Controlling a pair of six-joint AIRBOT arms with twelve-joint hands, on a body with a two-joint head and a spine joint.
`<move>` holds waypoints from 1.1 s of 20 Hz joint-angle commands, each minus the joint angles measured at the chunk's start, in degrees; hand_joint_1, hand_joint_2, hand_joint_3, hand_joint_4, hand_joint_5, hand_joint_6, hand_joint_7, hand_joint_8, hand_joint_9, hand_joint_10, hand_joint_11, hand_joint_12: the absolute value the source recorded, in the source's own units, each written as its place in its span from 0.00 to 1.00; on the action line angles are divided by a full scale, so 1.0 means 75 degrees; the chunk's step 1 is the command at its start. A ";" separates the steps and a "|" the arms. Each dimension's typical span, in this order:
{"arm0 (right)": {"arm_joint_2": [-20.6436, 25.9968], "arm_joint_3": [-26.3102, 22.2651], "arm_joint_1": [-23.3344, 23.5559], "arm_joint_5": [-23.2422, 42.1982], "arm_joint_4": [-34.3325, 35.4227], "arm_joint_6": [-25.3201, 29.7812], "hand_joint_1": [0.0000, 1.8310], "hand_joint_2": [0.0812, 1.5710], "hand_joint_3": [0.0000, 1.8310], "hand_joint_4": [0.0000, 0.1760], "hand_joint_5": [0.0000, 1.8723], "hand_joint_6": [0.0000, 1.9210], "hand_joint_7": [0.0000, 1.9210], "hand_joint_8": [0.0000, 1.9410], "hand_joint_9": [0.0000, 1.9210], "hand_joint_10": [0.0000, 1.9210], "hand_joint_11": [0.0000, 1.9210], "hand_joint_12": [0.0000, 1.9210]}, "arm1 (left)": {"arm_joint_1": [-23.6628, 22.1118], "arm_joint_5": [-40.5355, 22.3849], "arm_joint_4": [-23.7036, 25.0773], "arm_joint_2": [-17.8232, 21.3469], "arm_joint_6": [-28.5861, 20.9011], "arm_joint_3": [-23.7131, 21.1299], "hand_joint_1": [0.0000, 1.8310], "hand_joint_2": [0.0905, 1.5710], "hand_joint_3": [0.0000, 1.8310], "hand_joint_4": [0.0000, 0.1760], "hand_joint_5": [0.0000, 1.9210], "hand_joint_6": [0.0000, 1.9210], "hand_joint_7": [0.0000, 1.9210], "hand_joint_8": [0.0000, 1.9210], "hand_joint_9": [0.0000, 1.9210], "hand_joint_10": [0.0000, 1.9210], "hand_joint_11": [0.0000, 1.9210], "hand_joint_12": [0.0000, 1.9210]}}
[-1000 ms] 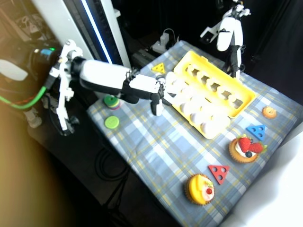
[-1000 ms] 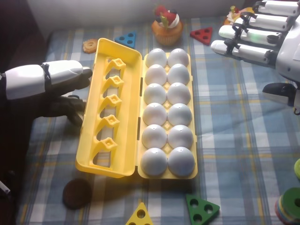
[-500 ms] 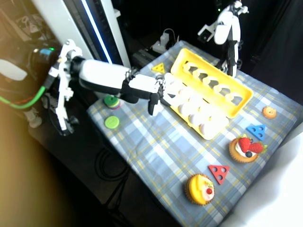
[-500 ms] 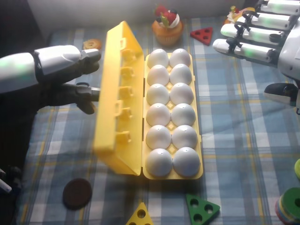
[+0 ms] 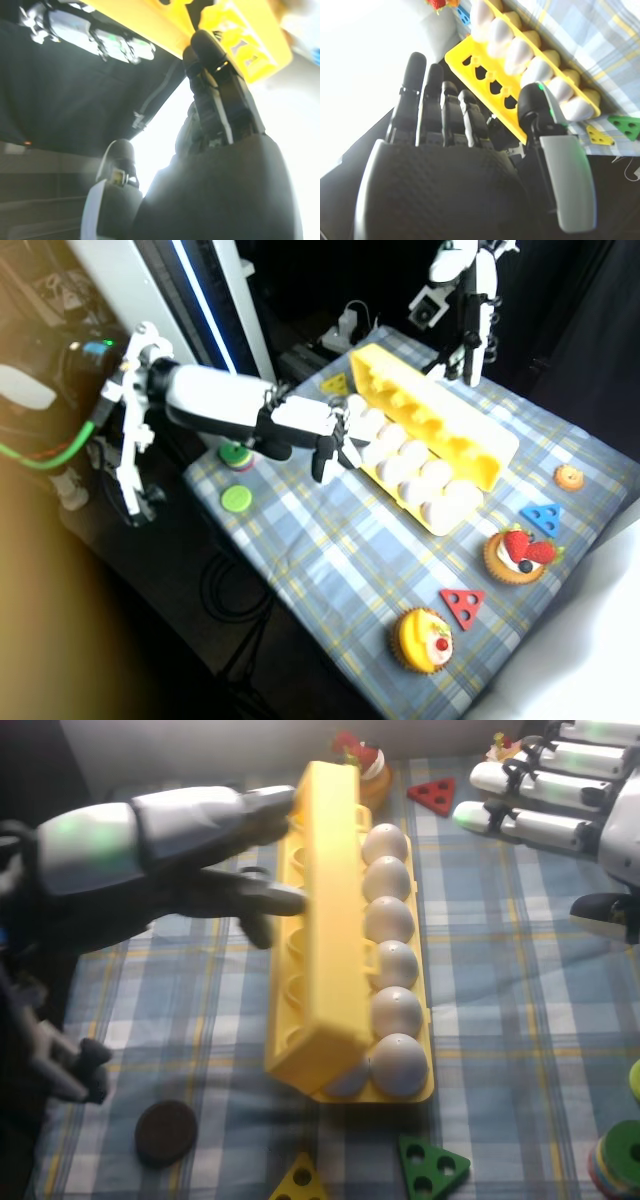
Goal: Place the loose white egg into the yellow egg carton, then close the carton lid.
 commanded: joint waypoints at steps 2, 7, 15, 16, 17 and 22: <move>0.0099 -0.0012 0.0064 0.0936 0.0010 -0.0031 0.33 0.87 0.00 0.10 0.00 0.00 0.00 0.00 0.00 0.22 0.00 0.66 | -0.0503 -0.0303 0.0391 -0.0203 -0.0429 0.0158 0.00 0.78 0.00 0.36 0.00 0.00 0.01 0.00 0.31 0.00 0.18 0.71; 0.0134 -0.0011 0.0063 0.0946 0.0010 -0.0031 0.29 0.85 0.00 0.00 0.00 0.00 0.00 0.00 0.00 0.02 0.00 0.56 | -0.1482 0.0672 0.2356 -0.0773 -0.1618 0.0629 0.00 0.84 0.01 0.09 0.00 0.00 0.00 0.00 0.19 0.00 0.01 0.86; 0.0145 -0.0007 0.0051 0.0942 0.0013 -0.0031 0.27 0.85 0.00 0.00 0.00 0.00 0.00 0.00 0.00 0.06 0.00 0.89 | -0.2278 0.1400 0.5533 -0.1461 -0.3760 0.1091 0.00 0.88 0.00 0.00 0.00 0.00 0.00 0.00 0.03 0.36 0.01 0.88; 0.0145 -0.0005 0.0046 0.0942 0.0013 -0.0031 0.26 0.85 0.00 0.03 0.00 0.00 0.00 0.00 0.00 0.02 0.00 0.89 | -0.2351 0.1404 0.5768 -0.1499 -0.3922 0.1111 0.00 0.88 0.00 0.00 0.00 0.00 0.00 0.00 0.04 0.37 0.04 0.87; 0.0151 -0.0005 0.0044 0.0942 0.0015 -0.0031 0.25 0.86 0.00 0.01 0.00 0.00 0.00 0.00 0.00 0.01 0.00 0.85 | -0.2397 0.1383 0.5772 -0.1481 -0.3923 0.1111 0.00 0.88 0.00 0.00 0.00 0.00 0.00 0.00 0.04 0.40 0.06 0.88; 0.0271 -0.0081 0.0038 0.1001 0.0017 -0.0031 0.27 0.85 0.00 0.01 0.00 0.00 0.00 0.00 0.00 0.00 0.00 0.79 | -0.2775 0.1192 0.4850 -0.0698 -0.2831 0.0606 0.00 0.87 0.00 0.00 0.00 0.00 0.04 0.01 0.06 0.48 0.11 0.90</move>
